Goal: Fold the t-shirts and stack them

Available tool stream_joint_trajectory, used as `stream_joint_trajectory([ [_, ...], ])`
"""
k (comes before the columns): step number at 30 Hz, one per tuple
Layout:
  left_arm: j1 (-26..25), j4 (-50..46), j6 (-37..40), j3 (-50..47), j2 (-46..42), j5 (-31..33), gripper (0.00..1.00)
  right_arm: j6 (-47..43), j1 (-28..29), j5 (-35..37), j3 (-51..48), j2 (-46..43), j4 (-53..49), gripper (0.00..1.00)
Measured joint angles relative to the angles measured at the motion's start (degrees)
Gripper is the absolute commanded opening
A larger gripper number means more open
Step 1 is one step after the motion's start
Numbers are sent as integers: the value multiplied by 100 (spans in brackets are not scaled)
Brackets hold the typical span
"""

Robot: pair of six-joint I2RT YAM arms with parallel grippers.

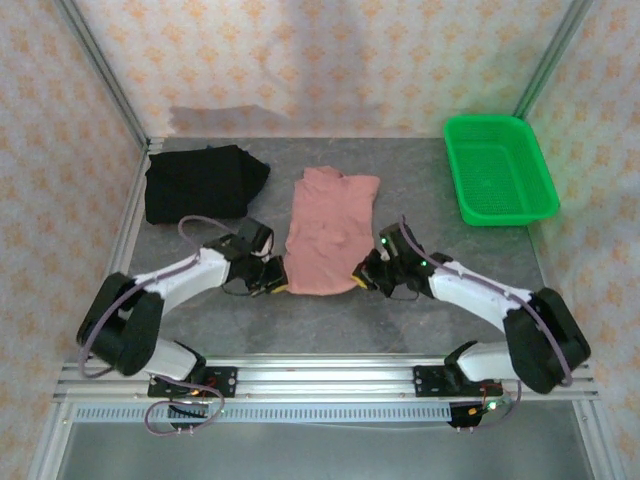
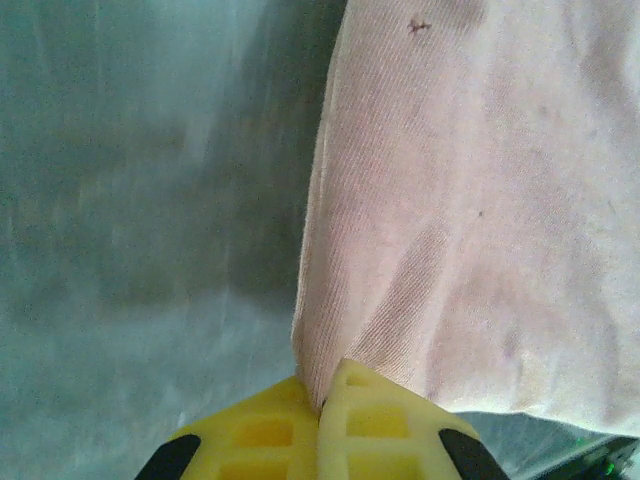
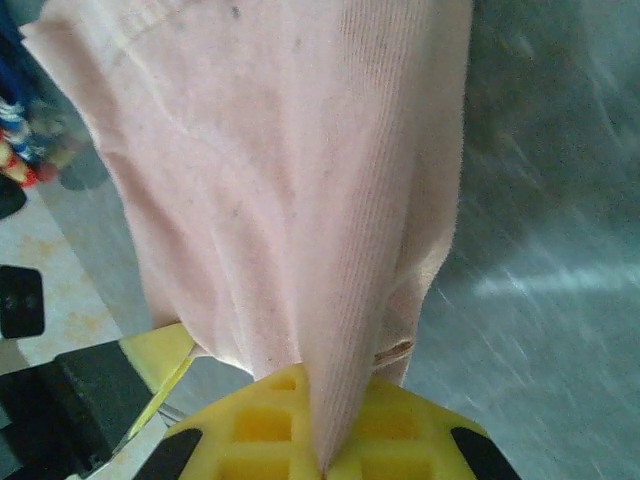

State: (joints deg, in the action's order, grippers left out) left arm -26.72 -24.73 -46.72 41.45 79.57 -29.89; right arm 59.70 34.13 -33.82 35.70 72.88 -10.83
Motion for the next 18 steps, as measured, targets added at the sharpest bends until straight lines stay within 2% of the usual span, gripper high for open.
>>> stream_joint_trajectory([
  [6,-684,-619,-623,-529,-1530,426,0,629,929,328,-490,-1073,-518,0],
  [10,-796,-903,-973,-568,-2317,555,0,977,1222,525,-535,-1657,-778,0],
  [14,-807,-1200,-1045,-127,-2114,645,0,1025,1156,758,-221,-1858,-1268,0],
  [18,-675,-1349,-901,920,-1327,638,0,743,581,745,485,-1574,-1670,0],
])
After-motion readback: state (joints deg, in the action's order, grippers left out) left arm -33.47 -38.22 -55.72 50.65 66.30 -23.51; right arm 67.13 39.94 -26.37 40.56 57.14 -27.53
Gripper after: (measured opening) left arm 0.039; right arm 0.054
